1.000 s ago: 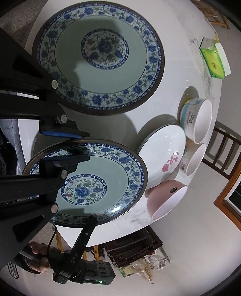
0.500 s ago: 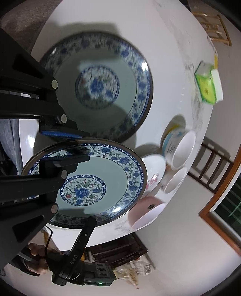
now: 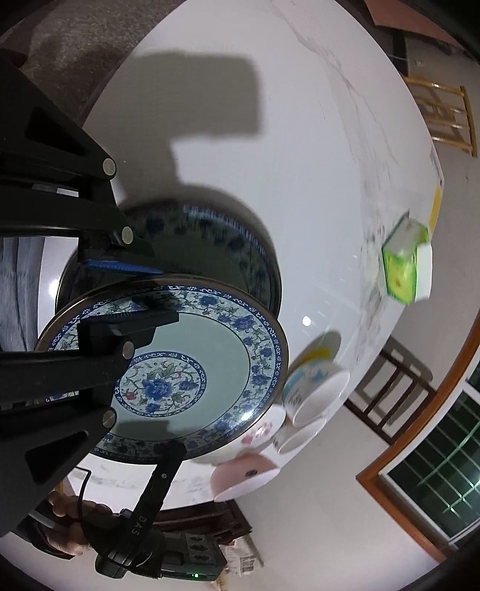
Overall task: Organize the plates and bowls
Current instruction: 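Lower the held plate onto the other blue-and-white plate and open the left tool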
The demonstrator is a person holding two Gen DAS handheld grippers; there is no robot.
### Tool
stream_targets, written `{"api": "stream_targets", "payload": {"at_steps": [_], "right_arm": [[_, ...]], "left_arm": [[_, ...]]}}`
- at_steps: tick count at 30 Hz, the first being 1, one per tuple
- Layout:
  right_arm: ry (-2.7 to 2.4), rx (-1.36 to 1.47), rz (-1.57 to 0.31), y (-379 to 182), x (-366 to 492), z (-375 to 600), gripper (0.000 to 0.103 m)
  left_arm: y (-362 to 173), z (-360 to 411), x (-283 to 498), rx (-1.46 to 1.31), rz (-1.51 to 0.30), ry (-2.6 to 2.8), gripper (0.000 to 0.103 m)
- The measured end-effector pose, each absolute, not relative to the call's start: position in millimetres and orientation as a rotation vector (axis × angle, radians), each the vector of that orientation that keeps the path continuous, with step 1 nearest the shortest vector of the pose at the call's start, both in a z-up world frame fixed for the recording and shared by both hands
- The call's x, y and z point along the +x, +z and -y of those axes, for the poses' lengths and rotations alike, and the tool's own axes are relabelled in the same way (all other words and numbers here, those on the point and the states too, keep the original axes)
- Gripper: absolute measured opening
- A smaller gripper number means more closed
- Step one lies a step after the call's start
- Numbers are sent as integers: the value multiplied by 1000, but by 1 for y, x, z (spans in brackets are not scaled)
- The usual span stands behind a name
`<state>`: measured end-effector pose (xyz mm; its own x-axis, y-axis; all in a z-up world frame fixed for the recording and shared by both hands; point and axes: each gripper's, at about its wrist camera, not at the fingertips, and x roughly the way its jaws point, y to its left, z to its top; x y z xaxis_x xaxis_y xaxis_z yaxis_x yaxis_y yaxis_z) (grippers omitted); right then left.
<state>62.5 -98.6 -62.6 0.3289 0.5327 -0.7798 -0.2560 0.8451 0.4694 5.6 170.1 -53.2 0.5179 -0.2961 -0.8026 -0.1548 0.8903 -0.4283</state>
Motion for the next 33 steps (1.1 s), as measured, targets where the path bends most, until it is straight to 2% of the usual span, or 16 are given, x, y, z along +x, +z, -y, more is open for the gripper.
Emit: {"api": "stream_targets", "payload": {"at_steps": [10,33], "right_arm": [[529,283,-1198,-86,78,67,15],[493,245,-1209,-93,77,63,19]], "left_arm": [[-71,-193,14,-507,-1076,-32,15],[-81,-199,22,-538,-1088,-6,14]]}}
